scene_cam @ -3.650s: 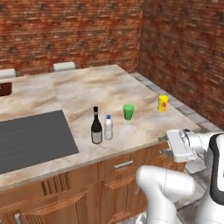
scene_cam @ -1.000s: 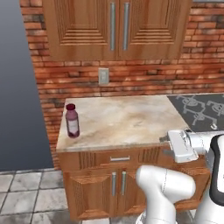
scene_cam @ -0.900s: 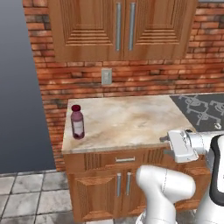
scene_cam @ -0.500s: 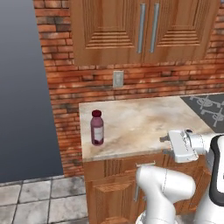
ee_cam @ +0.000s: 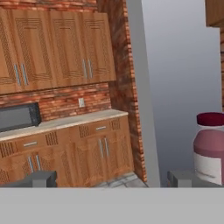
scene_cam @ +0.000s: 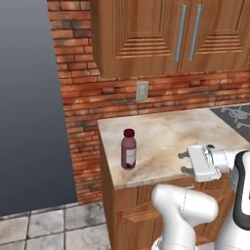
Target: Place the drinks on the dining counter in a tight cluster.
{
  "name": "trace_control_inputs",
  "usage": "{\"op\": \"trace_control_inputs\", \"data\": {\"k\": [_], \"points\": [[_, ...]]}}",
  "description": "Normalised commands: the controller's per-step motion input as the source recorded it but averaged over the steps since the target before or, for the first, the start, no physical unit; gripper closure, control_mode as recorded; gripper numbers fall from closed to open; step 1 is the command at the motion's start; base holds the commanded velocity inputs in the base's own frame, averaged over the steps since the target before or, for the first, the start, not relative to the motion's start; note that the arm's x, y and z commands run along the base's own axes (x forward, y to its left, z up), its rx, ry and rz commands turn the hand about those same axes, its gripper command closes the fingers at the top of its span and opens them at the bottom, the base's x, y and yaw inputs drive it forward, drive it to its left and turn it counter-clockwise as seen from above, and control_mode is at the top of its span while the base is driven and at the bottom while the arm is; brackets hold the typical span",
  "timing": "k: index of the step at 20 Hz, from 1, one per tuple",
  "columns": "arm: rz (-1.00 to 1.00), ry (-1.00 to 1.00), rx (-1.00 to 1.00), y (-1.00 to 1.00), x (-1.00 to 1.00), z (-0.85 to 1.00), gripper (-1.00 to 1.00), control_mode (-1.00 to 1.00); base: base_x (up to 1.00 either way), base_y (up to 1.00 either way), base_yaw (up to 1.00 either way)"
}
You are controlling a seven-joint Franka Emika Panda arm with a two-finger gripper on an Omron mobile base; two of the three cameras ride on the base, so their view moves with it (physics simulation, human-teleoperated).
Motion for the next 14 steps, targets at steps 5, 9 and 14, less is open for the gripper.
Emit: {"op": "trace_control_inputs", "data": {"k": [5,9,14], "points": [[0.00,0.00,0.00,0.00,0.00,0.00,-1.00,1.00,0.36,0.25,-0.07],[0.00,0.00,0.00,0.00,0.00,0.00,-1.00,1.00,0.46,0.29,0.00],[0.00,0.00,0.00,0.00,0.00,0.00,-1.00,1.00,0.35,0.27,0.00]]}}
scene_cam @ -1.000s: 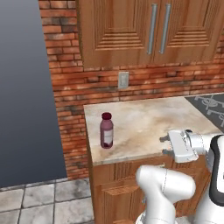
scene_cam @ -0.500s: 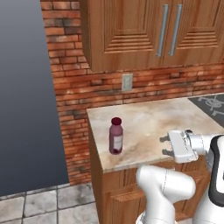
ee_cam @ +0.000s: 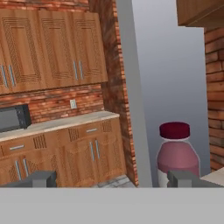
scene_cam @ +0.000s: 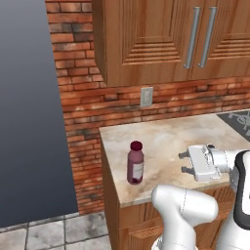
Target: Place the drinks on the dining counter in a tight cluster.
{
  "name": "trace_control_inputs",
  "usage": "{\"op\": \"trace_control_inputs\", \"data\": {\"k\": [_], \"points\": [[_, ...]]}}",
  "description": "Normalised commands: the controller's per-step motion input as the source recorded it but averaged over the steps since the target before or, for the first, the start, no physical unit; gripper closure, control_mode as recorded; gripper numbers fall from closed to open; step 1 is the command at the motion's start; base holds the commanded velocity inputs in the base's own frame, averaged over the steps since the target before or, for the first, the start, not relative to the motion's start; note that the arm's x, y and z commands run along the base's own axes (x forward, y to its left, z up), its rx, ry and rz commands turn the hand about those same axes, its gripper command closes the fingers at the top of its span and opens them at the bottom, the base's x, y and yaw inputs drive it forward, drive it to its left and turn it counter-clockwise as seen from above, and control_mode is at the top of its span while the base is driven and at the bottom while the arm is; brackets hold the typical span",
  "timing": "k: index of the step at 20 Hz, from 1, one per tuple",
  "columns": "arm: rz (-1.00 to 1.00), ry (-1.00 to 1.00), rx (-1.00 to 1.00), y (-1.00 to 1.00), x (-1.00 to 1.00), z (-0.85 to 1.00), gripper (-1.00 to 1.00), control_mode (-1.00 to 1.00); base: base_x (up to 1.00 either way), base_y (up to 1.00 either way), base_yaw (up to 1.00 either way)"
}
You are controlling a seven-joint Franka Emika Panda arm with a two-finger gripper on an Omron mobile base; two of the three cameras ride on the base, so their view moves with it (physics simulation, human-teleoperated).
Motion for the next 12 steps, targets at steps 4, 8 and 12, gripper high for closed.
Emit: {"op": "trace_control_inputs", "data": {"k": [4,8,12], "points": [[0.00,0.00,0.00,0.00,0.00,0.00,-1.00,1.00,0.16,0.10,0.00],[0.00,0.00,0.00,0.00,0.00,0.00,-1.00,1.00,0.17,0.06,0.00],[0.00,0.03,0.00,0.00,0.06,0.00,-1.00,-1.00,0.04,0.01,0.00]]}}
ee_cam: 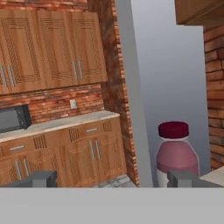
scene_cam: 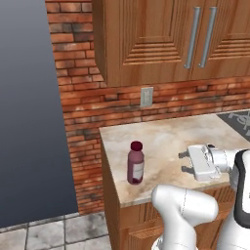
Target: Place the drinks on the dining counter in a tight cluster.
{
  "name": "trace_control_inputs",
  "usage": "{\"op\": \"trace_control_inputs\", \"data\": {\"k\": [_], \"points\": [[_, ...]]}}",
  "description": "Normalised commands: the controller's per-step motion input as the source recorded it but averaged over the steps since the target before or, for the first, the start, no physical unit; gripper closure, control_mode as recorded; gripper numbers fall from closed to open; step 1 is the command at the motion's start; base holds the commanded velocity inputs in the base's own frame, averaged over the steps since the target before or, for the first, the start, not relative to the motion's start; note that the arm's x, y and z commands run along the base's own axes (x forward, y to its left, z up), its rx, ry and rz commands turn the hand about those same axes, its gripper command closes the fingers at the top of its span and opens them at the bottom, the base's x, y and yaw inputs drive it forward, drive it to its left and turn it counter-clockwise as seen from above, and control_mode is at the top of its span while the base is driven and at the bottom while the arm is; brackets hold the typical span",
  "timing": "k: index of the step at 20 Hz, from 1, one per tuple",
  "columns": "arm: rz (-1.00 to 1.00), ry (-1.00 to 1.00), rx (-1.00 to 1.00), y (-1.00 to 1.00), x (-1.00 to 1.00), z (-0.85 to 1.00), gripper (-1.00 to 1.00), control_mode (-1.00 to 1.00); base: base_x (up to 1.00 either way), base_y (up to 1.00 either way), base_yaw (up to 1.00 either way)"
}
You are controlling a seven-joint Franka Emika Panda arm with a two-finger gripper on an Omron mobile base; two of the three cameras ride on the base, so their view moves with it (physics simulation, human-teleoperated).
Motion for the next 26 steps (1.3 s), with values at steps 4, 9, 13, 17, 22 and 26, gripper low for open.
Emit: {"op": "trace_control_inputs", "data": {"k": [4,9,13,17,22,26], "points": [[-0.02,0.02,-0.06,0.09,0.03,0.05,-1.00,-1.00,0.00,0.00,0.00],[-0.21,0.00,-0.22,0.21,-0.02,0.35,-1.00,-1.00,0.00,0.00,0.00],[-0.29,0.00,-0.30,0.17,-0.11,0.48,-1.00,-1.00,0.00,0.00,0.00],[-0.31,0.05,-0.23,0.16,-0.17,0.40,-1.00,-1.00,0.00,0.00,0.00],[-0.29,0.16,-0.09,0.08,-0.28,0.36,-1.00,-1.00,0.00,0.00,0.00],[-0.27,0.24,-0.01,0.17,-0.28,0.19,-1.00,-1.00,0.00,0.00,0.00]]}}
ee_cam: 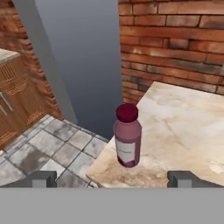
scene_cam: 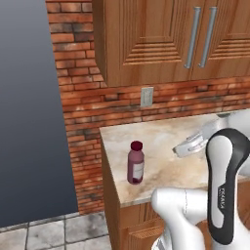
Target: Place the drinks on the dining counter in a tight cluster.
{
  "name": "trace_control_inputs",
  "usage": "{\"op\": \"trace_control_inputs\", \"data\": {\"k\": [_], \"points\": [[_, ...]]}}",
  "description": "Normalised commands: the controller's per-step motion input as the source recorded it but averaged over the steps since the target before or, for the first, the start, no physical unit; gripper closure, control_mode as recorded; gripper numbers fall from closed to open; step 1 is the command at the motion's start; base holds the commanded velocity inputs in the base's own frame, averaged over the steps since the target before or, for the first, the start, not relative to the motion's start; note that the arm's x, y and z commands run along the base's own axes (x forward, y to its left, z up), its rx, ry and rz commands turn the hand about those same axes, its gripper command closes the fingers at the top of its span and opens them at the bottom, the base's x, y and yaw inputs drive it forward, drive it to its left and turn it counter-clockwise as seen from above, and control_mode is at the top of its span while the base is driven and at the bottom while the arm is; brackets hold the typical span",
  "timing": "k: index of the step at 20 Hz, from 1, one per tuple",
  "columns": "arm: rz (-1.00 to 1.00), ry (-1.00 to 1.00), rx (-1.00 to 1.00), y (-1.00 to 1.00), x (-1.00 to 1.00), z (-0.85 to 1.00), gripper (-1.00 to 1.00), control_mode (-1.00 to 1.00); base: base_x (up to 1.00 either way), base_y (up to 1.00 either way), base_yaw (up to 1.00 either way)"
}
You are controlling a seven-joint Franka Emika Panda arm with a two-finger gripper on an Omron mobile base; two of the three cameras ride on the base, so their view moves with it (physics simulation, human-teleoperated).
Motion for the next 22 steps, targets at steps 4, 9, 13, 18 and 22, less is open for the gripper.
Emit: {"op": "trace_control_inputs", "data": {"k": [4,9,13,18,22], "points": [[-0.26,0.24,-0.01,0.25,-0.28,0.05,-1.00,-1.00,0.00,0.00,0.00],[-0.27,0.17,-0.09,0.26,-0.23,0.08,-1.00,-1.00,0.00,0.00,0.00],[-0.23,0.02,-0.23,0.17,-0.07,0.03,-1.00,-1.00,0.00,0.00,0.00],[-0.18,0.04,-0.21,0.06,0.01,0.03,-1.00,-1.00,0.00,0.00,0.00],[-0.09,0.14,-0.04,0.00,0.00,0.06,-1.00,-1.00,0.00,0.00,0.00]]}}
